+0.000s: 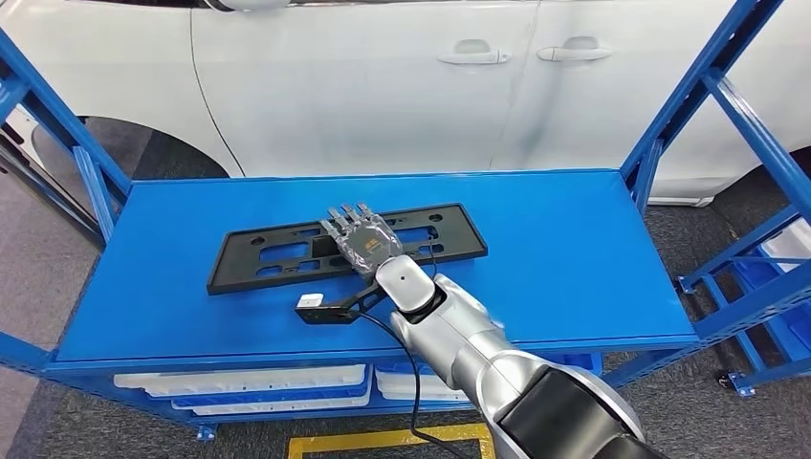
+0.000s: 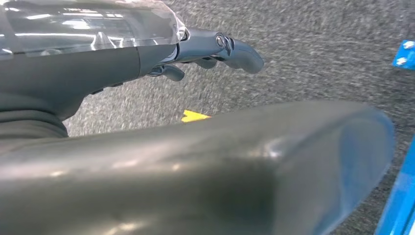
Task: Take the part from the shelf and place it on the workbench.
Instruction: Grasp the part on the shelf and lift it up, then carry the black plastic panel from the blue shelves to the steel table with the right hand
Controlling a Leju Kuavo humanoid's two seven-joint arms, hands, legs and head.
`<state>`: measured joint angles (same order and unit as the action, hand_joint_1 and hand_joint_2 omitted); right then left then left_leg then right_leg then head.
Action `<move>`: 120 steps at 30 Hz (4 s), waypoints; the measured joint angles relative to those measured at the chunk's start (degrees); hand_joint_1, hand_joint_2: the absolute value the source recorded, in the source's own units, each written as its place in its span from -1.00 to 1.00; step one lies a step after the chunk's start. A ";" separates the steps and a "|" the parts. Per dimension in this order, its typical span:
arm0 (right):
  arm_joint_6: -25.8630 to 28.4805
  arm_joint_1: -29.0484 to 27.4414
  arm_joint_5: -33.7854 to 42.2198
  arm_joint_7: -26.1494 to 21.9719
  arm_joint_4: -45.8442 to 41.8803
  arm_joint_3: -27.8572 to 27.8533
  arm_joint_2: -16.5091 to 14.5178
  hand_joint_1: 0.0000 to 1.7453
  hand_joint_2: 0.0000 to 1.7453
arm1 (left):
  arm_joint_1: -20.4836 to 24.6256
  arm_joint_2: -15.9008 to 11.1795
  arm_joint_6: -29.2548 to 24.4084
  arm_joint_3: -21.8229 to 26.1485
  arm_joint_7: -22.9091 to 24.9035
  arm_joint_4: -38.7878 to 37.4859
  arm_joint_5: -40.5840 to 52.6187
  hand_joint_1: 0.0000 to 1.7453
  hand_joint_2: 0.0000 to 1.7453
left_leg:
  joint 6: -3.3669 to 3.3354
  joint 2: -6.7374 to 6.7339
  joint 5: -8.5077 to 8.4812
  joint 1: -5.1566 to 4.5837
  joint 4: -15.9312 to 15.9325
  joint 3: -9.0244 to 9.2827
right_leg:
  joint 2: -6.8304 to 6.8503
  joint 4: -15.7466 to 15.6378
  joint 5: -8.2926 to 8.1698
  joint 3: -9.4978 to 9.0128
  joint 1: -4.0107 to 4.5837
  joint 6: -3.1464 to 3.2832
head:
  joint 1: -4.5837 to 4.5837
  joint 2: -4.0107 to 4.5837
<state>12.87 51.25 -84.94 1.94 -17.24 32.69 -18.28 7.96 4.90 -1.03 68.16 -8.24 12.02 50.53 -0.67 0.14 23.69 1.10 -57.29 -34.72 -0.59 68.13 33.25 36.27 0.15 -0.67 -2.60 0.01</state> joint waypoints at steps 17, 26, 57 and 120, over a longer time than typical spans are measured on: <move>-4.28 0.80 0.87 0.57 0.19 0.40 0.42 1.00 1.00 | 0.61 0.46 0.31 0.12 -1.87 -0.11 -0.28 -1.00 -1.00 | 2.83 0.13 7.92 -0.02 -13.38 -4.55 | 0.05 -11.04 -9.17 -1.52 -0.26 2.66 | -0.02 -0.01; -1.48 1.12 3.75 -0.86 -0.12 0.24 0.87 1.00 1.00 | 0.91 0.44 3.24 0.33 -5.85 -0.11 -1.18 -1.00 1.00 | 1.49 0.22 0.71 0.19 -0.79 0.07 | -0.22 -10.02 -8.16 -1.51 0.01 0.83 | -0.01 0.01; -21.21 -18.08 91.08 -35.10 -71.10 -16.46 11.57 1.00 1.00 | -0.96 -0.44 5.75 2.27 -9.08 -0.11 -4.28 -1.00 1.00 | 1.08 0.35 1.20 0.15 -1.23 0.32 | -0.03 -9.54 -7.58 -1.66 -0.19 0.35 | 0.00 0.00; -36.23 -46.09 90.58 -41.91 -90.96 -13.87 23.13 1.00 1.00 | -1.98 -0.72 4.39 3.78 -4.09 -0.13 -1.54 -1.00 1.00 | -0.24 -0.48 3.97 -0.48 1.50 6.52 | 0.81 -8.80 -8.84 0.53 -0.24 -0.04 | 0.01 -0.01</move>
<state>-23.36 5.16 5.64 -39.97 -108.20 18.82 4.85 5.98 4.18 3.36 71.93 -12.33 11.90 49.00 -0.90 -0.35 27.66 0.62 -55.79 -28.21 0.22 59.33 24.42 36.80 -0.08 -0.71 -2.60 0.00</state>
